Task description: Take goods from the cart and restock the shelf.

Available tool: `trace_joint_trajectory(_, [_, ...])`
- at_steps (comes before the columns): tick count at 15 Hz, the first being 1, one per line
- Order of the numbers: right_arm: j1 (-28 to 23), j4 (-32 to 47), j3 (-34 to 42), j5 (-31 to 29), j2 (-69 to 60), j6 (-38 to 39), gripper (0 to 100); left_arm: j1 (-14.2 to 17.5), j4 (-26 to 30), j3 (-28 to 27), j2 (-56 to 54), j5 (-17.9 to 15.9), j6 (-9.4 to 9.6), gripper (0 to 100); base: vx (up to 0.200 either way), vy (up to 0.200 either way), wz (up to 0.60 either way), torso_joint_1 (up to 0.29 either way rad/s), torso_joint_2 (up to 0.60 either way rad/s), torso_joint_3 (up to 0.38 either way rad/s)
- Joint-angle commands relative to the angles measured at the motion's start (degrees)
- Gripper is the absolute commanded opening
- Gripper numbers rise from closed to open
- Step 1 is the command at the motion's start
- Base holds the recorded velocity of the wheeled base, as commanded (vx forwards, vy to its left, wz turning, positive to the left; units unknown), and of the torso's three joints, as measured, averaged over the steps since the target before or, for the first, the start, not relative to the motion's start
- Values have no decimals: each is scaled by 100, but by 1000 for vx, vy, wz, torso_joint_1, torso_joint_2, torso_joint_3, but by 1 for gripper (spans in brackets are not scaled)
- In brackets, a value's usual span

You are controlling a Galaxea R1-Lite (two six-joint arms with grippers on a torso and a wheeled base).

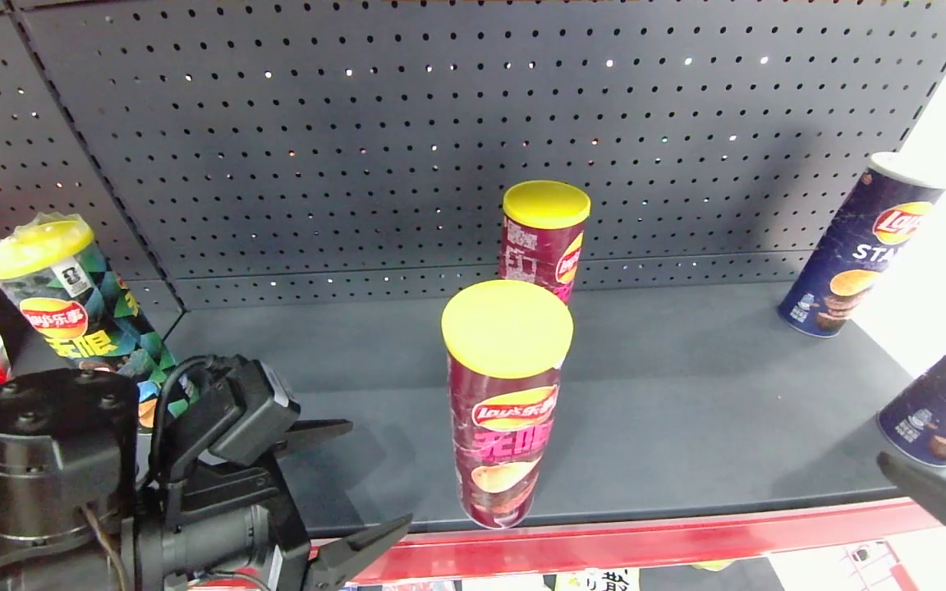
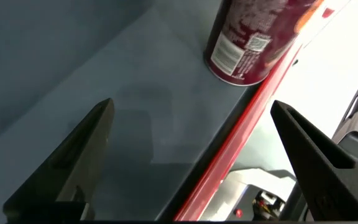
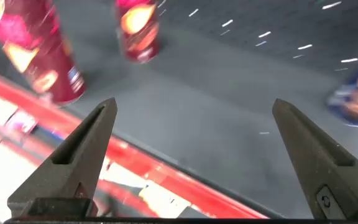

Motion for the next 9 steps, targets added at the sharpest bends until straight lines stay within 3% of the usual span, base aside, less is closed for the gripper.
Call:
trace_joint_trajectory(1, [-289,-1,-1,-30,-408,1,100,0,7,3,201,3,4,100,0,0,0,0,0,0])
trace_joint_trajectory(4, [-597,-1,-18,-21,-488,10,100,0,7,-85,412,3,127,100,0,0,0,0,0,0])
trace_joint_trajectory(9, [-676,-1,-27,-30,-531,10,100,0,-2,-419,763,3,136,100,0,0,0,0,0,0])
